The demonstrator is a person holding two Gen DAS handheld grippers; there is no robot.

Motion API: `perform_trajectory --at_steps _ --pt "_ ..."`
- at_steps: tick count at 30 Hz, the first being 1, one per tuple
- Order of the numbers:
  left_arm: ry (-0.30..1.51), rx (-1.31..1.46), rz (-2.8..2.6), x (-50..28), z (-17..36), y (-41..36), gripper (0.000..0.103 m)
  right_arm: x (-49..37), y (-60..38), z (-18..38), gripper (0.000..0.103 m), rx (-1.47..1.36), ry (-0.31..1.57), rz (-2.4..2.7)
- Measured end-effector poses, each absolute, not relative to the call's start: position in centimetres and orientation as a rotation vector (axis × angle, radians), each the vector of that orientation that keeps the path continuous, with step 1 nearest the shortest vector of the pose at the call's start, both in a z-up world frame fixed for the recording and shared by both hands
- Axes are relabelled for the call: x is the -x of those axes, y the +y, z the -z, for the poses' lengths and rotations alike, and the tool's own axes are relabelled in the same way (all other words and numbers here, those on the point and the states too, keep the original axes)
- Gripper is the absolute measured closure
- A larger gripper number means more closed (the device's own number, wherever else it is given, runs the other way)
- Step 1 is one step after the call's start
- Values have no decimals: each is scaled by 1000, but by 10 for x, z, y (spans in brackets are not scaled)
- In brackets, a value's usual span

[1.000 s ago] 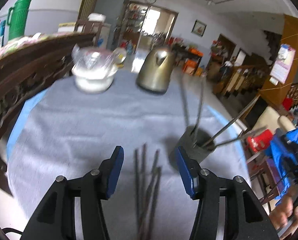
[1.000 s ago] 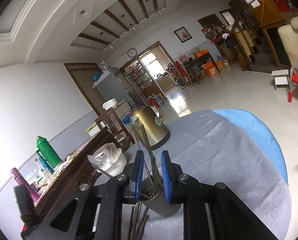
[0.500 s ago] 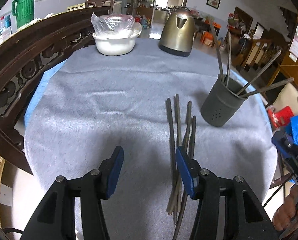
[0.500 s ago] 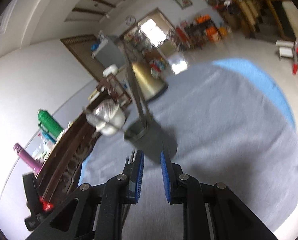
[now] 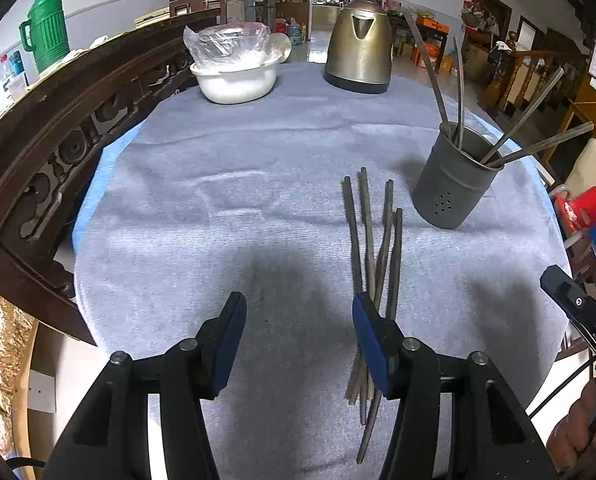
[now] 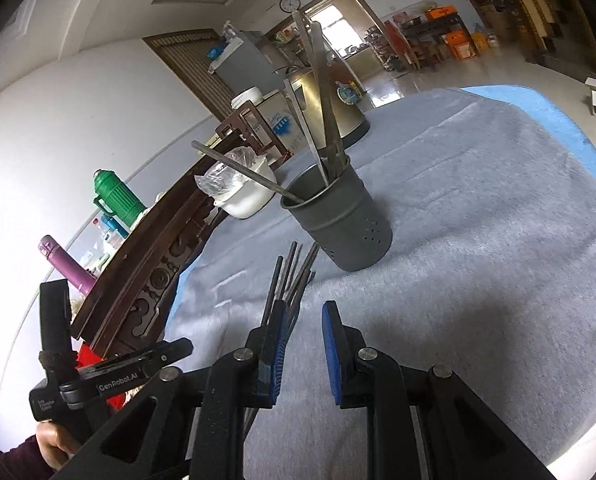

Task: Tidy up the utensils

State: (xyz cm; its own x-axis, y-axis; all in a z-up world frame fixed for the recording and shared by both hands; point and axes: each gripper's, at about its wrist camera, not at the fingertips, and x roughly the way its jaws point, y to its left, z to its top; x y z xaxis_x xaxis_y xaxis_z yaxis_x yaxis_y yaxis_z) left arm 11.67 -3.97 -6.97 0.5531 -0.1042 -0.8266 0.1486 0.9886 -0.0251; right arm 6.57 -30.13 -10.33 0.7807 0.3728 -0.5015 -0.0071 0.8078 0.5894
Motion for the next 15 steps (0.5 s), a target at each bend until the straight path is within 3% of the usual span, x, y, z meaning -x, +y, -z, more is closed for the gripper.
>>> perform_trajectory --at_steps 15 --pt "941 52 76 -112 63 12 45 -64 -276 83 83 -510 694 -221"
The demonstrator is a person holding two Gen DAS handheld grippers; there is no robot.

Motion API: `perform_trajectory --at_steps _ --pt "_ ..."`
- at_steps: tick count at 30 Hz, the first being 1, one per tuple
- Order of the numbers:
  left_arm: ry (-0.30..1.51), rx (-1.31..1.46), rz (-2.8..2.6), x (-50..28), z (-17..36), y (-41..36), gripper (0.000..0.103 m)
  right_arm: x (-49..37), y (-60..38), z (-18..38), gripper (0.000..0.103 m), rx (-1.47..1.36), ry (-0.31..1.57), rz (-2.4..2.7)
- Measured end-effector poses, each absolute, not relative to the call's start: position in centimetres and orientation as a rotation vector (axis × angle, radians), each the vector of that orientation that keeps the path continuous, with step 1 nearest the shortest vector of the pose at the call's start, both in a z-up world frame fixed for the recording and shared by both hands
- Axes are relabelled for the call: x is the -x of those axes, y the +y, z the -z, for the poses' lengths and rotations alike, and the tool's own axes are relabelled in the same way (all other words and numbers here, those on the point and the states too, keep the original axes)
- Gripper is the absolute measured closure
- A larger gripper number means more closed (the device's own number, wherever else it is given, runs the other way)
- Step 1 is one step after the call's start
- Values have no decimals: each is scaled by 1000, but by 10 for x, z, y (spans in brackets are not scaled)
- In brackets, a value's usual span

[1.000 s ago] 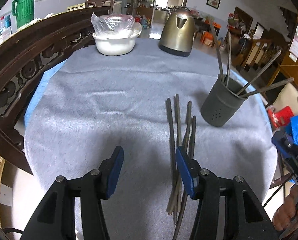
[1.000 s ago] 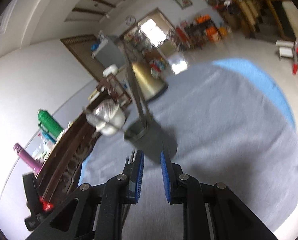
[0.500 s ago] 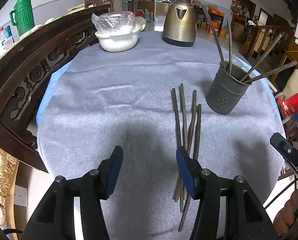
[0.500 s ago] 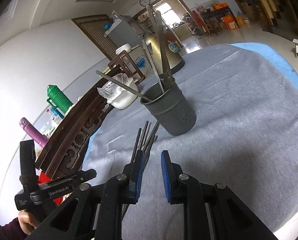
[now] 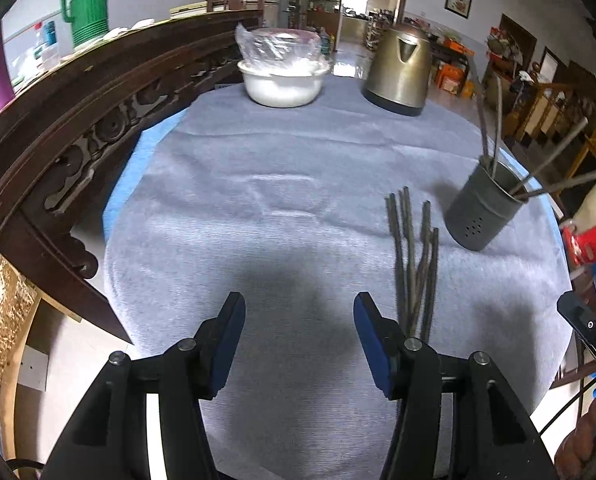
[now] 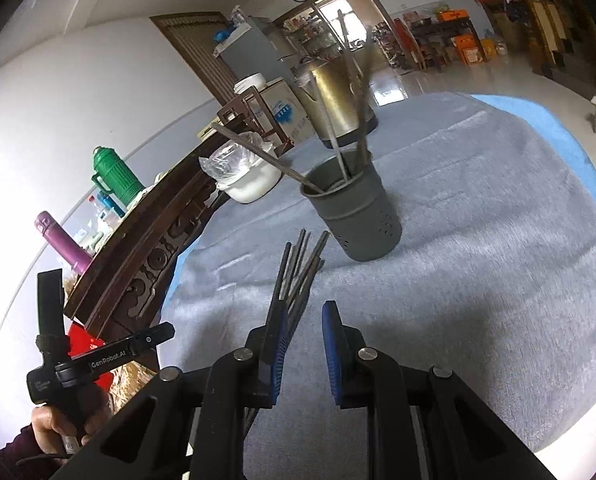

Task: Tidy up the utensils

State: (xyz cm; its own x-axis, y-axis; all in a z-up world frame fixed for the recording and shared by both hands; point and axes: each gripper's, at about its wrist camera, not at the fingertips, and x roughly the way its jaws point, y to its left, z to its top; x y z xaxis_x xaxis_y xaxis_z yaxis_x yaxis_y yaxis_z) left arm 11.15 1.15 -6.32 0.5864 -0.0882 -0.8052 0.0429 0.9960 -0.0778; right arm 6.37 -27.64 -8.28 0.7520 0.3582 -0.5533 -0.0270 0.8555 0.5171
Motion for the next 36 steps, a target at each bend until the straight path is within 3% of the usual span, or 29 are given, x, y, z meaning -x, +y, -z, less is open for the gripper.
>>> perform_trajectory --at_steps 18,36 --pt "867 86 87 -107 59 30 42 -80 -241 73 83 -420 754 -251" --pt "946 79 244 -106 85 8 41 -95 -225 90 83 -443 833 -241"
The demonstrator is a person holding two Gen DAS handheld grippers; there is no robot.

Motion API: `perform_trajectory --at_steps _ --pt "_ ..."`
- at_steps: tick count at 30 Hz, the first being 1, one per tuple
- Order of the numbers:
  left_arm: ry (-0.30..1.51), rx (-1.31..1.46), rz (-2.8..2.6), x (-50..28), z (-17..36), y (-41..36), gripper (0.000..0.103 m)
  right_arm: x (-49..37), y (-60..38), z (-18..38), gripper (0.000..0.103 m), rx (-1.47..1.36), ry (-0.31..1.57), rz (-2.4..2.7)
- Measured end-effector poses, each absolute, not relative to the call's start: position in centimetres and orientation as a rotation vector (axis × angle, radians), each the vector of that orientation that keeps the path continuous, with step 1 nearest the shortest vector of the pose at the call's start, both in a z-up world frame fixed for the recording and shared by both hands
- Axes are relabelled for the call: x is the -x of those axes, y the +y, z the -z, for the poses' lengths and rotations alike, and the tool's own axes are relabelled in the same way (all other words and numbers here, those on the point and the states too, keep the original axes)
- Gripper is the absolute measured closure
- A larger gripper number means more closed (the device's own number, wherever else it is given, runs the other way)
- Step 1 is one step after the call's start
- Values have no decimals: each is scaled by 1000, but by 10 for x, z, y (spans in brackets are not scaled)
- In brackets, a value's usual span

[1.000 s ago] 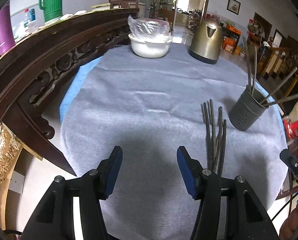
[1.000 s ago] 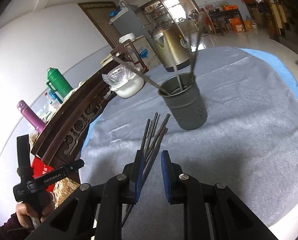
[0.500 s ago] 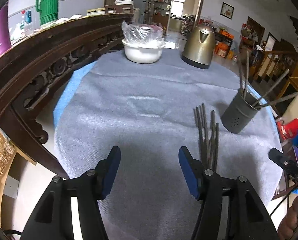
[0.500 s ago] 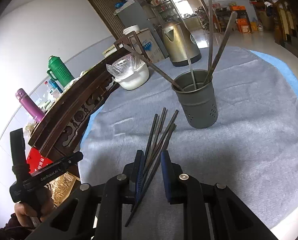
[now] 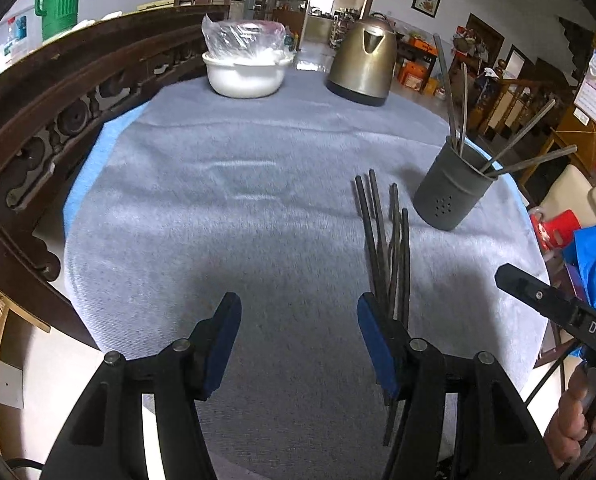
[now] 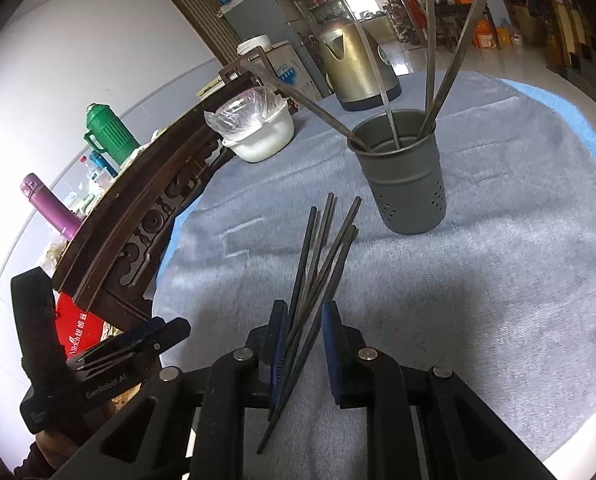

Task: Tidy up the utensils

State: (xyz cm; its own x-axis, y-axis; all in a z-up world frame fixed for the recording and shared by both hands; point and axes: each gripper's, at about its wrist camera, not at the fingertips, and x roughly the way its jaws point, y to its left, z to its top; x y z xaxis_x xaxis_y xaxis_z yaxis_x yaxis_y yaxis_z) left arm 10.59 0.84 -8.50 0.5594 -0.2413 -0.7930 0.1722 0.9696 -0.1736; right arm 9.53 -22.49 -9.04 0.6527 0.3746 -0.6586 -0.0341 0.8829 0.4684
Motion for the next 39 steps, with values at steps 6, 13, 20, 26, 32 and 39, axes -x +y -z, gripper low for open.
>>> perform_trajectory --at_steps 6,13,20,26,32,39 --pt "986 89 281 -107 97 5 41 -100 -226 104 83 -464 862 -220" --pt "1015 96 307 -112 105 2 41 -116 -224 118 83 -477 914 -202" --pt "1035 115 303 -116 112 4 41 -140 -212 137 83 -466 989 -213" --pt "1038 130 289 -119 113 10 41 -157 -209 147 83 -468 1020 -189" --pt "1040 132 293 -120 114 11 41 -164 -208 149 83 -477 1039 -174" --pt "1034 136 288 -120 113 14 41 -167 -201 151 83 -457 1064 -180"
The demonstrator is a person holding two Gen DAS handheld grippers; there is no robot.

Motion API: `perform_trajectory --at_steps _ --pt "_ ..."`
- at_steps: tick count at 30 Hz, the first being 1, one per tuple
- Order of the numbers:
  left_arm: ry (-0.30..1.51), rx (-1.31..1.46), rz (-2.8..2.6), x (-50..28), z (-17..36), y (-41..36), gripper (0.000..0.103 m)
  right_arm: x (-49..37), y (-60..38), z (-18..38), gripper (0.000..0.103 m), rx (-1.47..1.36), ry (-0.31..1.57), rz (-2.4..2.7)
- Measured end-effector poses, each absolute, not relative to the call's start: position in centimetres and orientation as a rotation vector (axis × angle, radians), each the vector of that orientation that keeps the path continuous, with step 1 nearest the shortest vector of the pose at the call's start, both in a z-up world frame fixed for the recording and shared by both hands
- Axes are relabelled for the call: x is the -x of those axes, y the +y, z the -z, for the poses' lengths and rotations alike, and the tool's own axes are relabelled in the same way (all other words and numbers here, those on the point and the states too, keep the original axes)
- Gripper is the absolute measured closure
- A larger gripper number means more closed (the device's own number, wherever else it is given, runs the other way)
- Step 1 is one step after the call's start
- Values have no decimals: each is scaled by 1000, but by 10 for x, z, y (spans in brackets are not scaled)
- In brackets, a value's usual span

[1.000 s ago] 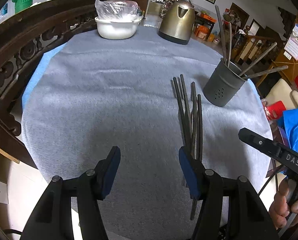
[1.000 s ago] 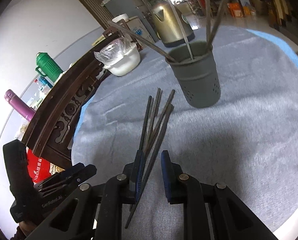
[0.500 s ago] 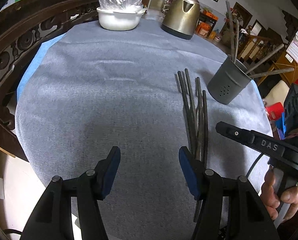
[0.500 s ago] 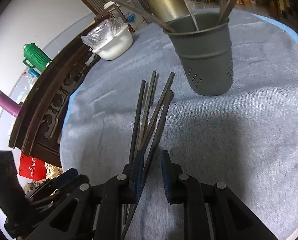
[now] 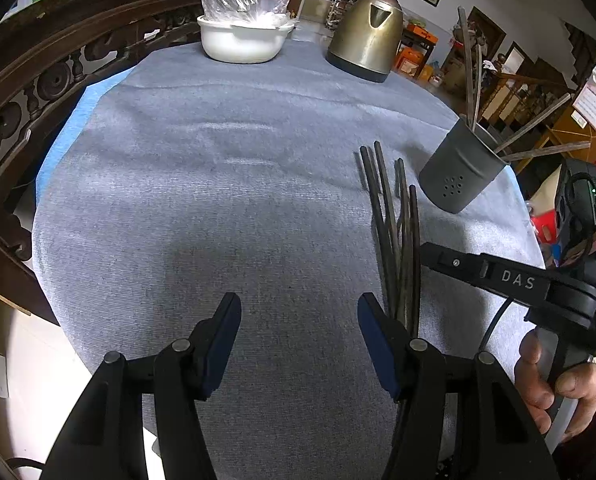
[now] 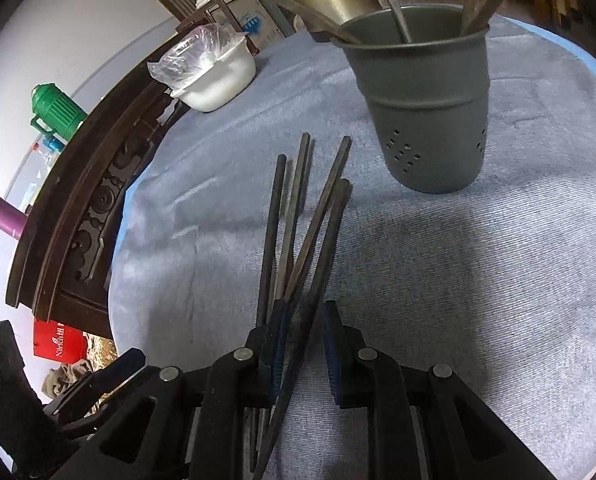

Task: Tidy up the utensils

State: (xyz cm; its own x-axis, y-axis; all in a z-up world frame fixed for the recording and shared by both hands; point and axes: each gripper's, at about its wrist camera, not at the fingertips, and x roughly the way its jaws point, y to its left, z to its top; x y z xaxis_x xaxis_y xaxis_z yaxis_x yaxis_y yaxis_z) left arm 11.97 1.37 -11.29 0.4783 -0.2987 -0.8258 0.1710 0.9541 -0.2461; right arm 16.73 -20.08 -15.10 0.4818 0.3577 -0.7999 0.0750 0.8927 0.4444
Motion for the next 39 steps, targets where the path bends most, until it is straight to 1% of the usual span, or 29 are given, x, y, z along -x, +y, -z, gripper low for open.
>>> perform_trajectory --at_steps 10,14,19,28,32,35,38,39 --pt "1018 124 293 -118 106 12 41 -170 -195 160 84 -435 1092 -156" --pt "1004 112 302 -120 100 9 41 -168 -195 160 91 -411 1081 -149" --pt "1007 115 320 -132 98 5 41 -164 -204 160 92 -415 1071 -139" --pt "1087 124 387 -154 114 -23 41 -153 -227 160 92 -455 1058 -115" --pt "1138 129 404 -165 127 -35 41 -148 -234 161 94 -462 1050 -119" --pt "1168 136 420 -170 134 -43 41 -146 -235 162 94 -462 1046 -130" --pt "1171 116 422 -170 137 -52 45 -146 -236 162 94 -460 1046 -142" --pt "1167 106 426 -170 136 -55 54 -145 -237 162 94 -464 1045 -146"
